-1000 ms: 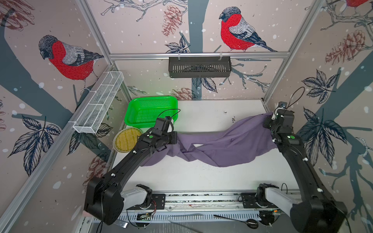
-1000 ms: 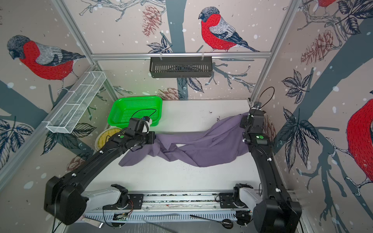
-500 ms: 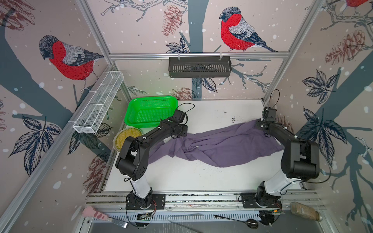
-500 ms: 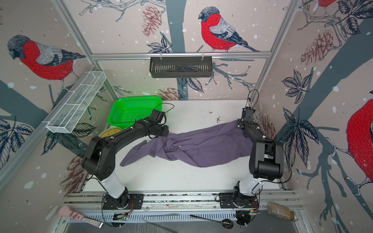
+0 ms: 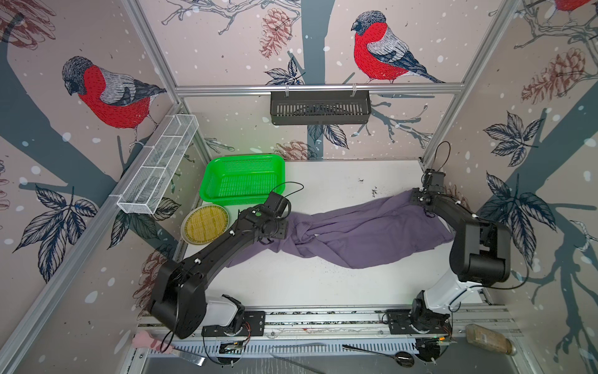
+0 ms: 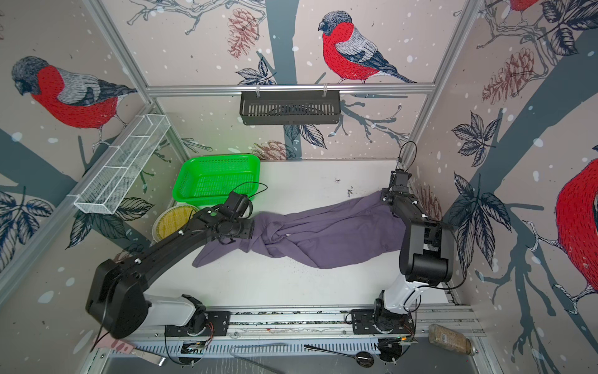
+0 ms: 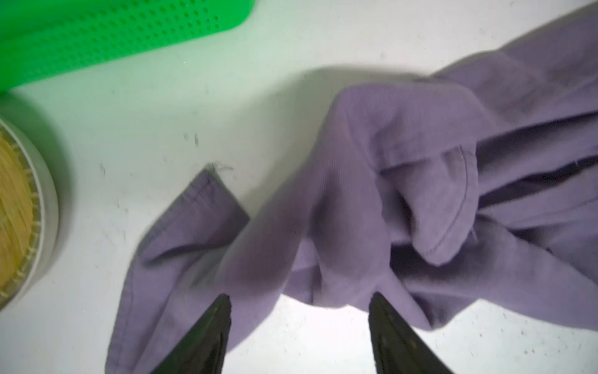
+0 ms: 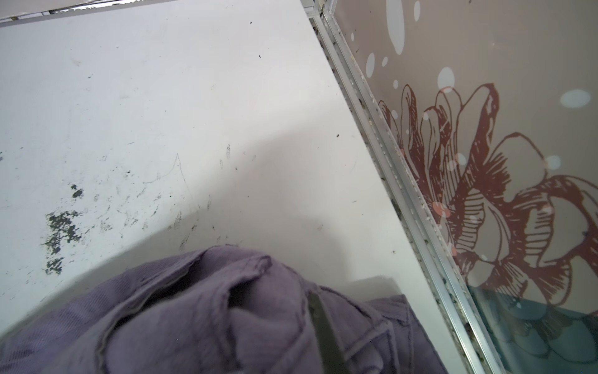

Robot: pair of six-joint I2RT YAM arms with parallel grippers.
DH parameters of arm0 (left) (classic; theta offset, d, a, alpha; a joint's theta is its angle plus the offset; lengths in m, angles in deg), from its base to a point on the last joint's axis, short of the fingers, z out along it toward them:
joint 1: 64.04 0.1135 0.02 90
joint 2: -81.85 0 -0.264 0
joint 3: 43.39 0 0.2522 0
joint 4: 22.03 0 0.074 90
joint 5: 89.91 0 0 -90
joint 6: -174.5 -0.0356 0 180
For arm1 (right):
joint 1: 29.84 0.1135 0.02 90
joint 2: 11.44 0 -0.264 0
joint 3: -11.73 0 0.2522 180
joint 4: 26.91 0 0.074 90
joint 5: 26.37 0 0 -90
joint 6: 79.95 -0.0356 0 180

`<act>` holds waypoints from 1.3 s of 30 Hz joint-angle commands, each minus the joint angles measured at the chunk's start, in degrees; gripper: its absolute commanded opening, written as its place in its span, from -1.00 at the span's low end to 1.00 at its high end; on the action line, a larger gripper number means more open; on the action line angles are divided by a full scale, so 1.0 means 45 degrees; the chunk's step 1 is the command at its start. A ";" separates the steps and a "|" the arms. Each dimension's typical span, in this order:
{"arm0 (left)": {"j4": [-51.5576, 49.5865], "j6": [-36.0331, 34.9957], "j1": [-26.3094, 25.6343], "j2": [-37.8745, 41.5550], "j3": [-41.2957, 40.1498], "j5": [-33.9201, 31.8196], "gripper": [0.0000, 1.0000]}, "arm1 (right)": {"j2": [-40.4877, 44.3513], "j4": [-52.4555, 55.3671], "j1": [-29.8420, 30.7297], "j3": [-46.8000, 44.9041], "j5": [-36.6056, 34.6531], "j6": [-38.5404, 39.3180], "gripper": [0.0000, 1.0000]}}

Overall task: Fold and stack the trousers
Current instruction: Flatten out the trousers at the center of the table.

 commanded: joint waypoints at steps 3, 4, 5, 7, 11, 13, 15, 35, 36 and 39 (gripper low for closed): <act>0.0916 0.2498 -0.1289 0.1251 -0.1633 0.0253 0.32 | 0.0132 -0.0362 0.0027 -0.0075 0.0414 -0.0104 -0.81; 0.1083 0.2461 -0.1305 0.1123 -0.1935 0.0104 0.31 | 0.0118 -0.0363 0.0036 -0.0065 0.0432 -0.0111 -0.81; 0.1259 0.2441 -0.1314 0.0888 -0.2196 -0.0243 0.29 | 0.0113 -0.0345 0.0021 -0.0043 0.0474 -0.0131 -0.82; 0.1728 0.2230 -0.1314 0.0320 -0.2415 -0.0406 0.23 | 0.0113 -0.0342 0.0055 0.0008 0.0586 -0.0131 -0.82; 0.2191 0.1761 -0.1295 -0.1076 -0.2068 -0.0855 0.12 | 0.0250 -0.0327 0.0055 -0.0053 0.0601 -0.0131 -0.82; 0.2229 0.1524 -0.1297 -0.1537 -0.1948 -0.1460 0.05 | 0.0318 -0.0316 0.0055 -0.0094 0.0595 -0.0131 -0.82; 0.2418 0.1332 -0.1292 -0.1914 -0.1917 -0.1708 0.00 | 0.0362 -0.0346 0.0056 -0.0142 0.0645 -0.0170 -0.82; -0.2244 0.1550 -0.1255 0.0497 0.1303 -0.2858 -1.00 | 0.0844 -0.0306 0.0114 -0.0085 0.0567 -0.0151 -0.82; -0.2944 0.1757 -0.1247 0.0665 0.1847 -0.3419 -1.00 | 0.1034 -0.0287 0.0095 -0.0058 0.0394 -0.0167 -0.82; -0.4378 0.1989 -0.1256 0.1173 0.3024 -0.5361 -1.00 | 0.1769 -0.0268 -0.0069 0.0061 0.0083 -0.0258 -0.83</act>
